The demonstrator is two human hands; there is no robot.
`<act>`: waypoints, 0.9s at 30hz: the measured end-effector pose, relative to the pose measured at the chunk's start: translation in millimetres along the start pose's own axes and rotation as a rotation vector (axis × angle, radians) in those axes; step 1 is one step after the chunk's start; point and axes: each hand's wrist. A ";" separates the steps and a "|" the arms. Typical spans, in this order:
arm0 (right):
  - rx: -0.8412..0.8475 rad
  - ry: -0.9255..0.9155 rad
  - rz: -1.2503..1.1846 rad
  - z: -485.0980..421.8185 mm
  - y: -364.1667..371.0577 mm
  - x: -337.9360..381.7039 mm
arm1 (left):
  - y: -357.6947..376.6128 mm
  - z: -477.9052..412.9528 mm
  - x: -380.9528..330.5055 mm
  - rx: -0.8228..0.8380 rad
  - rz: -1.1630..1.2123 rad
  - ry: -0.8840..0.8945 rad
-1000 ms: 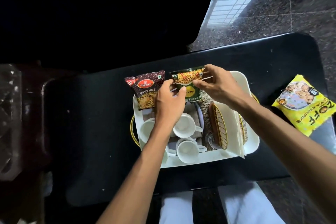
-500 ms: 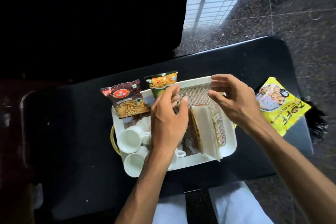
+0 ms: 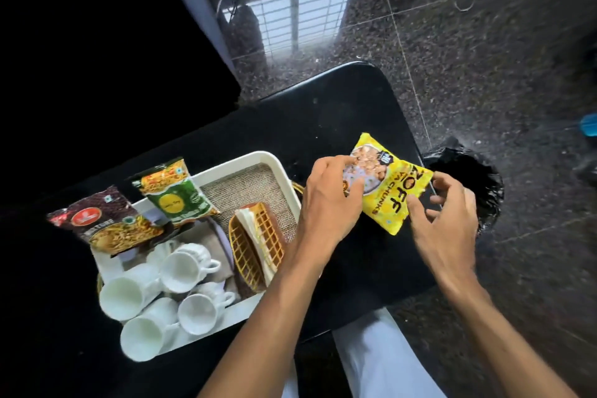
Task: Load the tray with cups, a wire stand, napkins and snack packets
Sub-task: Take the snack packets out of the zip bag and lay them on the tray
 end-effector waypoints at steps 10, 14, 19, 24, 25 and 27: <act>0.131 0.148 -0.150 -25.1 11.2 -14.9 | 21.8 -22.2 4.9 0.024 -0.089 -0.161; 0.113 0.040 -0.141 -31.4 11.0 -4.7 | 22.4 -25.6 8.9 0.017 -0.070 -0.191; 0.224 -0.059 -0.266 -39.9 6.6 21.6 | 5.5 -27.9 11.8 -0.017 -0.102 -0.090; 0.338 -0.367 -0.172 -45.7 0.8 61.5 | -51.3 -37.2 3.3 -0.020 -0.148 0.284; 0.375 -0.421 -0.164 -46.3 0.1 70.9 | -65.7 -39.0 2.8 0.030 -0.184 0.336; 0.435 -0.517 -0.155 -46.3 0.3 91.1 | -92.6 -40.8 2.3 0.151 -0.229 0.392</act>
Point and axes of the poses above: each hand's wrist, its own z-axis away from the middle knuckle, its own y-axis out of the palm, x = y × z, and after that the axes turned 3 degrees about z, right-handed
